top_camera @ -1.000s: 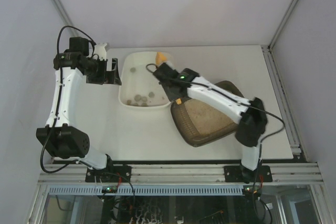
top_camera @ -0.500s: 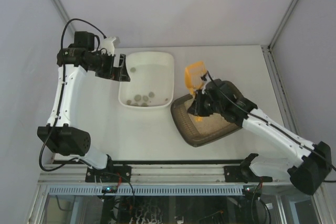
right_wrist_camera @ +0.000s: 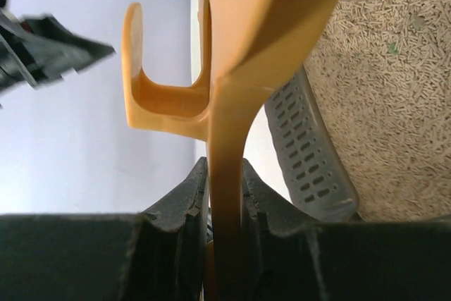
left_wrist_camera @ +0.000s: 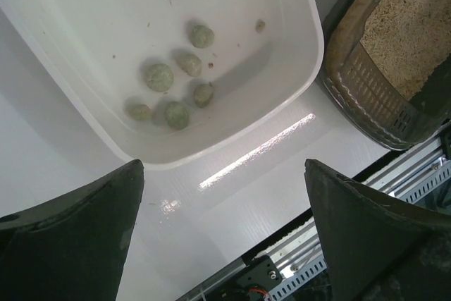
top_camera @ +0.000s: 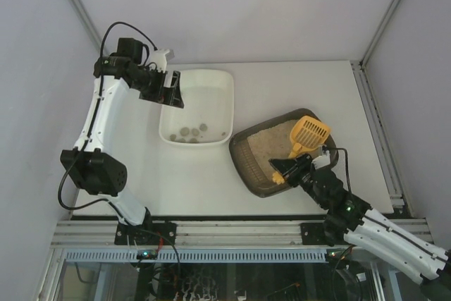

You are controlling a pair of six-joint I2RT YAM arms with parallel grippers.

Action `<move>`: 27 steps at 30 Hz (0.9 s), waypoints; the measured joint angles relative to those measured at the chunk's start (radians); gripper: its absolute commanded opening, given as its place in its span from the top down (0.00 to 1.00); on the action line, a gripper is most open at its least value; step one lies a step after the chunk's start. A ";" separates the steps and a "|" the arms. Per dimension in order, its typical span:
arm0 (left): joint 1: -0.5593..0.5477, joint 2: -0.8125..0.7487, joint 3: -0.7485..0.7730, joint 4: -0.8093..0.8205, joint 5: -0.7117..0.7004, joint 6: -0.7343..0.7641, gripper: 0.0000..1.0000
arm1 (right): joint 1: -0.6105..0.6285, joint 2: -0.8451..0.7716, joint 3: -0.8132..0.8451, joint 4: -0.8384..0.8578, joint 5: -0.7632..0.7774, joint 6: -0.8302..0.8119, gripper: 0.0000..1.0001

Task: Clean the litter box

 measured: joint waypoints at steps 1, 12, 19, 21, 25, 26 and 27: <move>0.000 0.000 -0.003 0.001 0.000 0.000 0.00 | 0.015 0.002 -0.007 0.014 0.037 0.030 1.00; 0.000 -0.016 -0.072 -0.005 0.004 0.058 0.00 | 0.131 0.357 -0.002 0.258 0.261 0.399 1.00; 0.000 -0.021 -0.097 -0.007 0.008 0.084 0.00 | 0.134 0.543 -0.002 0.447 0.332 0.508 1.00; 0.000 -0.021 -0.097 -0.007 0.008 0.086 0.00 | 0.117 0.598 -0.006 0.532 0.335 0.534 1.00; 0.000 -0.021 -0.097 -0.007 0.011 0.086 0.00 | 0.079 0.693 -0.021 0.671 0.334 0.565 1.00; 0.000 -0.021 -0.097 -0.006 0.014 0.085 0.00 | 0.074 0.705 -0.021 0.687 0.335 0.570 1.00; 0.000 -0.021 -0.100 -0.004 0.019 0.085 0.00 | 0.071 0.711 -0.021 0.698 0.335 0.572 1.00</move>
